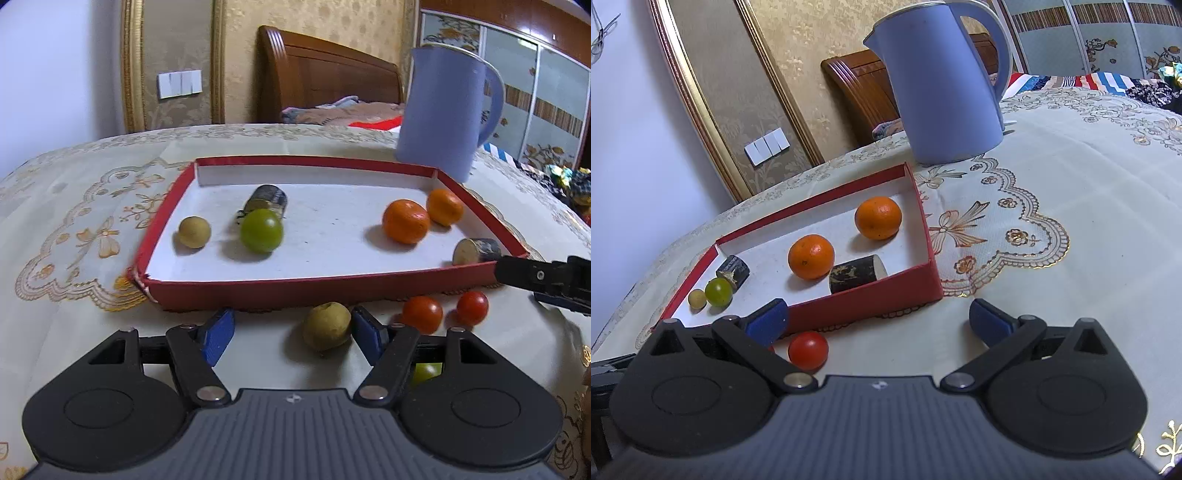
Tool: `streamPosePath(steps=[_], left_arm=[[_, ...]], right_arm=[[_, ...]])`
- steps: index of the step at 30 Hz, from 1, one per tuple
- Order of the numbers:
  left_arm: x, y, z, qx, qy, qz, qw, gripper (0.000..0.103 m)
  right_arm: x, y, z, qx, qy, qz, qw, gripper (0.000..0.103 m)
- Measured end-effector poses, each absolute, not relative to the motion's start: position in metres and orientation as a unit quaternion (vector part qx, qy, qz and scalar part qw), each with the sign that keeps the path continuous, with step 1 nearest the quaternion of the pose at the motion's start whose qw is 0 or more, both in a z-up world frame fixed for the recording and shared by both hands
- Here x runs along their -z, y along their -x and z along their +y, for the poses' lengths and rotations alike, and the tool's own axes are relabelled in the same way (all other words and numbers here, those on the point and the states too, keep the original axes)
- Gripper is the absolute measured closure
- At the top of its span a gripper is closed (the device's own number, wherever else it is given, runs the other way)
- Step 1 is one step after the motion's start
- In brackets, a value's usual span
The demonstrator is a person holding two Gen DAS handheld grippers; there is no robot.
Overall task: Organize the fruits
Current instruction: 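Grasp the small brown round fruit with the left tool while the right tool approaches a red cherry tomato, then grasp the red cherry tomato with the right tool while the left tool holds the brown fruit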
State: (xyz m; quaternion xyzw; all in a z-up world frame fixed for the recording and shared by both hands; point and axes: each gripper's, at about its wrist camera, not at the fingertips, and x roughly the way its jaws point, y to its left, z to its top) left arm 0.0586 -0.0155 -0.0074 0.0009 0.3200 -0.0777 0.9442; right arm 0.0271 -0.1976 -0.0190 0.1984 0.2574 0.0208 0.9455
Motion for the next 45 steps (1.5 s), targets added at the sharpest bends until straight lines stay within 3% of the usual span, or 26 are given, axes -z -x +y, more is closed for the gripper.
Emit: streamPosePath(steps=[6, 18, 21, 28, 31, 39, 41, 45], left_arm=[[0.009, -0.051, -0.023, 0.073, -0.046, 0.308, 0.947, 0.064], [0.008, -0.059, 0.000, 0.018, -0.012, 0.312, 0.950, 0.067], [0.008, -0.059, -0.002, 0.016, -0.019, 0.311, 0.950, 0.067], [0.008, -0.058, -0.002, 0.016, -0.018, 0.311, 0.950, 0.067], [0.008, -0.059, -0.001, 0.015, -0.017, 0.311, 0.950, 0.066], [0.008, -0.058, -0.001, 0.016, -0.017, 0.311, 0.950, 0.066], [0.008, -0.059, -0.001, 0.016, -0.016, 0.311, 0.950, 0.066], [0.008, -0.059, -0.002, 0.016, -0.017, 0.311, 0.950, 0.066]], right_arm=[[0.019, -0.027, -0.197, -0.020, -0.195, 0.257, 0.946, 0.000], [0.012, -0.024, -0.172, -0.014, -0.104, 0.272, 0.957, 0.000], [0.012, -0.025, -0.164, -0.014, -0.073, 0.286, 0.955, 0.012], [0.007, -0.020, -0.146, 0.017, -0.018, 0.272, 0.962, 0.014], [0.004, -0.016, -0.138, 0.031, 0.006, 0.259, 0.965, 0.030], [0.004, -0.017, -0.130, 0.002, -0.007, 0.275, 0.962, 0.034], [0.003, -0.012, -0.133, -0.004, -0.016, 0.271, 0.962, 0.042], [0.004, -0.003, -0.144, -0.006, -0.030, 0.277, 0.960, 0.043]])
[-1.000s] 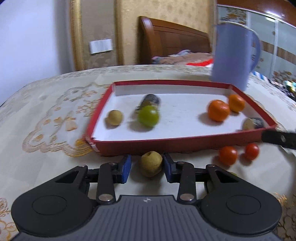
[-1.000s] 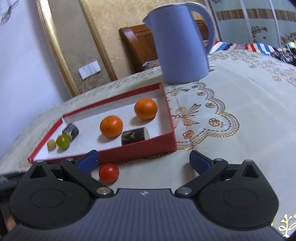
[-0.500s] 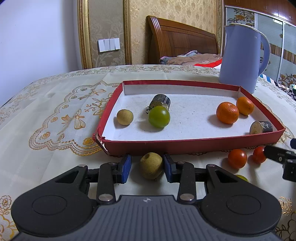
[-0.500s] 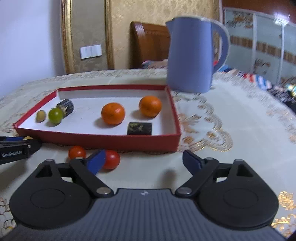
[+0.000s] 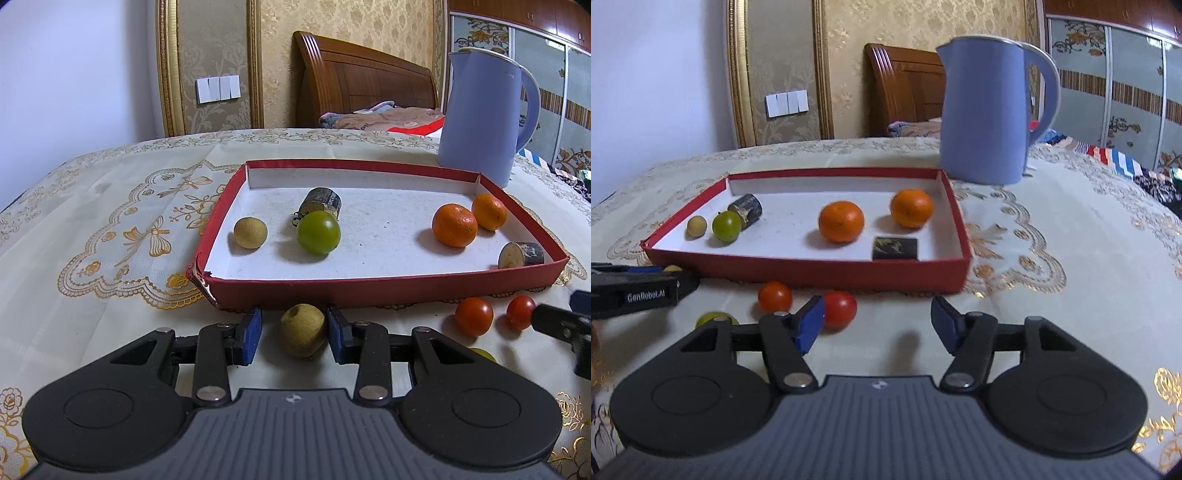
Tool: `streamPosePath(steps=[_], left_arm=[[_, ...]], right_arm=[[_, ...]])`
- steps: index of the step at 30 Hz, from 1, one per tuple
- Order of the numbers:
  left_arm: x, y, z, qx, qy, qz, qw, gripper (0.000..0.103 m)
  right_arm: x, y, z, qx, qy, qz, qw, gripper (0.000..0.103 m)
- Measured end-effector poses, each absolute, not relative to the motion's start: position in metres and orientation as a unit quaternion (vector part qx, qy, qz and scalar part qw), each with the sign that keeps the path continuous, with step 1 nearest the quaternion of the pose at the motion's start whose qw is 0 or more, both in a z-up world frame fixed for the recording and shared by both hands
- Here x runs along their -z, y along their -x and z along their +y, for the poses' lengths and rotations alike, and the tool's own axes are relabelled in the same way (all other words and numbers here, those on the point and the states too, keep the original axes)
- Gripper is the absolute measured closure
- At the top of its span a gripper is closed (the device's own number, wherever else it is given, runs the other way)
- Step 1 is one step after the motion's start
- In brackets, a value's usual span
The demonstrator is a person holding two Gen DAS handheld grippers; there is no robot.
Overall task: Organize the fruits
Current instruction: 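Grasp the red cherry tomato with the right tool while the left tool holds the brown fruit, then carry the brown fruit and red tomato over the red tray with both tools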
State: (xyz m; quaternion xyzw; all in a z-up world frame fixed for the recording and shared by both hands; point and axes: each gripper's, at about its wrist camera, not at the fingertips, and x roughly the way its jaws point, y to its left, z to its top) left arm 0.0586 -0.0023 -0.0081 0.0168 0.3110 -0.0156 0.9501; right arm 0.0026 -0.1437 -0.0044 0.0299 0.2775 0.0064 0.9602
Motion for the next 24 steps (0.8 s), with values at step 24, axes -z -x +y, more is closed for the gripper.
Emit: streamPosePath(steps=[24], left_arm=[[0.008, -0.059, -0.001, 0.016, -0.016, 0.311, 0.950, 0.067]], right_arm=[[0.011, -0.033, -0.124, -0.028, -0.014, 0.305, 0.952, 0.068]])
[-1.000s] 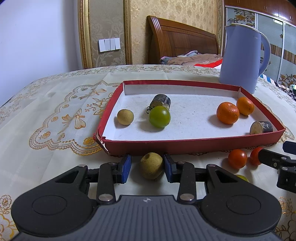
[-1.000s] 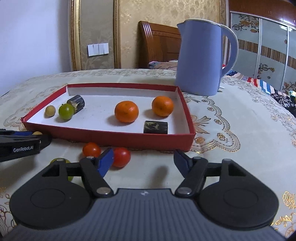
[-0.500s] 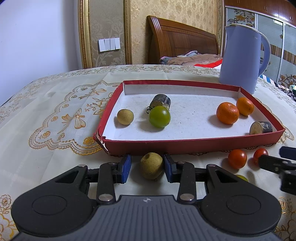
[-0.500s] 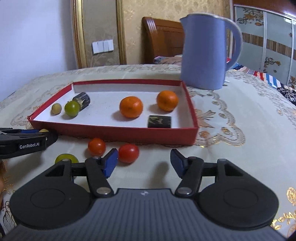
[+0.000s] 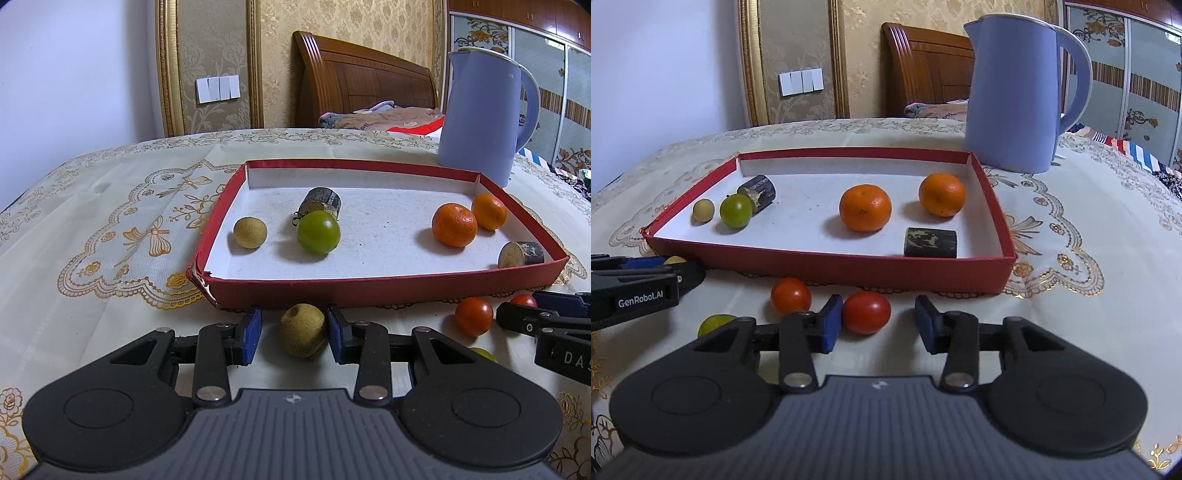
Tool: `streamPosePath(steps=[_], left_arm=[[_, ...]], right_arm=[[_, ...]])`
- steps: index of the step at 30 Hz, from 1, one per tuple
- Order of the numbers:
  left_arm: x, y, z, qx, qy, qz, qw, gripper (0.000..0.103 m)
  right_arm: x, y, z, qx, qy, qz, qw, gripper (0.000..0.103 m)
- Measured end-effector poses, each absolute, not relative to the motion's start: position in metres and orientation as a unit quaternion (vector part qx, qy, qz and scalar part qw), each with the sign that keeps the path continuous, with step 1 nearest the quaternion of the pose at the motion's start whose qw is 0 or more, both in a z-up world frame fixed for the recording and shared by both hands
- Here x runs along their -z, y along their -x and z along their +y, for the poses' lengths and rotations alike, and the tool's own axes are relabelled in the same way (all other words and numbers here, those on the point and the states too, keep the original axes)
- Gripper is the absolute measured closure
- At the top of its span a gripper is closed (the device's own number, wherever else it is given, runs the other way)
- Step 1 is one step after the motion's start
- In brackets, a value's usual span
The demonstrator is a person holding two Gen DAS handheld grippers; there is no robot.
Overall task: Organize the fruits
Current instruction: 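Carry the brown fruit and red tomato over the red tray with both tools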
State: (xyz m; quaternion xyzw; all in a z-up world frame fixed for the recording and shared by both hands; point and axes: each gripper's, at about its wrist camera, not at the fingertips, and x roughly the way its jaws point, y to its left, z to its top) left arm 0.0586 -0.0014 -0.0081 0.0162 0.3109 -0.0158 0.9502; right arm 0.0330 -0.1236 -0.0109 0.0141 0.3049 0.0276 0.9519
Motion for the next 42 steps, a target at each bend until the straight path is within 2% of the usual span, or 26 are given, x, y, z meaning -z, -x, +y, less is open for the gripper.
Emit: streamPosePath(steps=[3, 4, 11, 22, 26, 42], left_arm=[[0.008, -0.059, -0.001, 0.016, -0.015, 0.311, 0.950, 0.067], [0.008, -0.059, -0.001, 0.016, -0.016, 0.311, 0.950, 0.067], [0.008, -0.059, -0.001, 0.016, -0.016, 0.311, 0.950, 0.067], [0.008, -0.058, -0.001, 0.017, -0.015, 0.310, 0.950, 0.067], [0.007, -0.056, -0.003, 0.021, -0.020, 0.308, 0.951, 0.076], [0.005, -0.052, 0.007, 0.021, -0.007, 0.301, 0.953, 0.077]], right_arm=[[0.011, -0.032, -0.123, -0.027, -0.012, 0.304, 0.952, 0.069], [0.011, -0.032, -0.123, -0.027, -0.011, 0.304, 0.952, 0.074], [0.011, -0.032, -0.122, -0.027, -0.009, 0.302, 0.953, 0.077], [0.010, -0.031, -0.125, -0.029, -0.019, 0.300, 0.953, 0.077], [0.010, -0.031, -0.127, -0.028, -0.024, 0.297, 0.954, 0.077], [0.008, -0.026, -0.130, -0.023, -0.034, 0.281, 0.959, 0.077]])
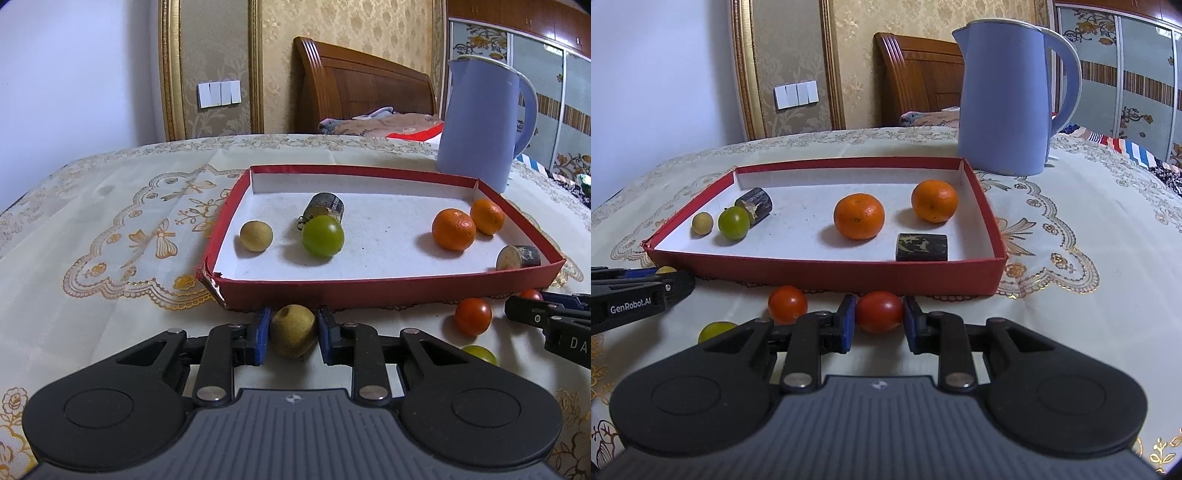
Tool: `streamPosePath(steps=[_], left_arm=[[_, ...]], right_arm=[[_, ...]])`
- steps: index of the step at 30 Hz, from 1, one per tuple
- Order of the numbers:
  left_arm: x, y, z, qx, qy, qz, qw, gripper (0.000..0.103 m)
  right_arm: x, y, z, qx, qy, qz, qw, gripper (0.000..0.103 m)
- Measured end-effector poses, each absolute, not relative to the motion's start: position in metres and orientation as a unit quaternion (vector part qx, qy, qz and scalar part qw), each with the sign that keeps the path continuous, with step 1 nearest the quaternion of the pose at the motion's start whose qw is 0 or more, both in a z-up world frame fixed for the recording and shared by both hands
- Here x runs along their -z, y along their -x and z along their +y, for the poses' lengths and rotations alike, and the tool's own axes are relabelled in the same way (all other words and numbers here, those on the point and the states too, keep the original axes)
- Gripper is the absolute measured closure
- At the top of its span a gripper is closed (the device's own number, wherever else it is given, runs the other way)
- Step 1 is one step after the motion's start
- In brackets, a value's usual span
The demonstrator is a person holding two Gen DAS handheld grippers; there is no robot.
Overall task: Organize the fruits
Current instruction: 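Carry the brown fruit and red tomato over the red tray with both tools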
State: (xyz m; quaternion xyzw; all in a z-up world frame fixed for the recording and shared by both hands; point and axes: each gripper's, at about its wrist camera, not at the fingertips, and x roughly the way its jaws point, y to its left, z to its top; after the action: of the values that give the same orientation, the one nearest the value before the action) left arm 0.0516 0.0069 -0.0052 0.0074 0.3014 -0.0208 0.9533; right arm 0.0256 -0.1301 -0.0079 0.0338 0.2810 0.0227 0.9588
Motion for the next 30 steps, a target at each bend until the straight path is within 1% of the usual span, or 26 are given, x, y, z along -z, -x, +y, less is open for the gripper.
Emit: streamPosePath(steps=[4, 12, 21, 30], left_arm=[[0.001, -0.045, 0.005, 0.031, -0.010, 0.290, 0.957, 0.077], [-0.007, -0.040, 0.001, 0.050, -0.003, 0.282, 0.958, 0.077], [-0.026, -0.061, 0.001, 0.042, 0.010, 0.276, 0.960, 0.077], [-0.019, -0.093, 0.000, 0.023, 0.007, 0.295, 0.955, 0.077]], right_arm=[[0.004, -0.018, -0.128, -0.023, -0.026, 0.262, 0.964, 0.077], [0.000, -0.015, -0.130, -0.026, -0.031, 0.254, 0.966, 0.077], [-0.028, -0.030, -0.123, -0.028, -0.027, 0.222, 0.974, 0.077], [-0.022, -0.059, -0.109, -0.033, -0.017, 0.244, 0.969, 0.077]])
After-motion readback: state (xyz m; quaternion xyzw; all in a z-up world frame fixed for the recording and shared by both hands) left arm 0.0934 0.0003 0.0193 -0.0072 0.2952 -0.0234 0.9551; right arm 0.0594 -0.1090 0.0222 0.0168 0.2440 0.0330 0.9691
